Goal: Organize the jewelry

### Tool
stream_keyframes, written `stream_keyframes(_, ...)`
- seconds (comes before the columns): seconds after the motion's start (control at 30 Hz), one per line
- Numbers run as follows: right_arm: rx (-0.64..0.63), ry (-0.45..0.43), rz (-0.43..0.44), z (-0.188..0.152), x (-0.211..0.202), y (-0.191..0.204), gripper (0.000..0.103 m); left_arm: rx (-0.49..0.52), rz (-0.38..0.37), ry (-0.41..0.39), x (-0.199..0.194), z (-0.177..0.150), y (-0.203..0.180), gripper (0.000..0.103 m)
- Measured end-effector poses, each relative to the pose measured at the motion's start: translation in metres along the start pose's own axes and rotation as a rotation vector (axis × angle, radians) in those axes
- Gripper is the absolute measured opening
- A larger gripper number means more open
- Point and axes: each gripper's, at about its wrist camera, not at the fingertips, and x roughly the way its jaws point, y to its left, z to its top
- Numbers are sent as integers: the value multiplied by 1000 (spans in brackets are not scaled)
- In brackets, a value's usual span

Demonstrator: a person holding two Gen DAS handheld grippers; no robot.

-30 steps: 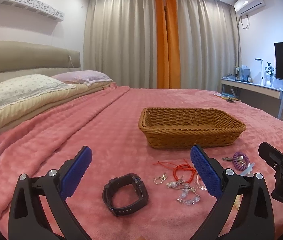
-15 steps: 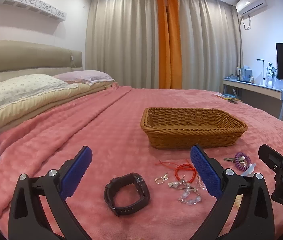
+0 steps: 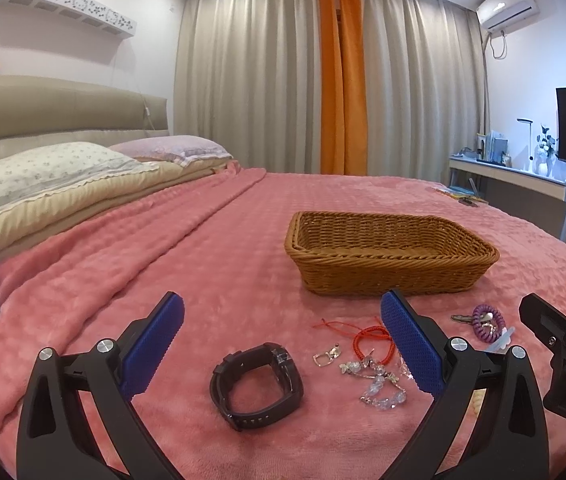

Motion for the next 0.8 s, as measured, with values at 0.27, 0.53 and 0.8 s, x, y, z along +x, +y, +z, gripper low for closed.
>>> stream_keyframes(0.27,-14,2,-2,0,0,2,97,3,9,8,2,-3,0,96)
stream_keyframes(0.53,-33,-15,-24,-2,-3,7,97,18,8,12,2,-3,-1,96)
stream_keyframes(0.8,-20,-6,-21,-2,-2,5,97,17,-4,13,3,-4,-2,96)
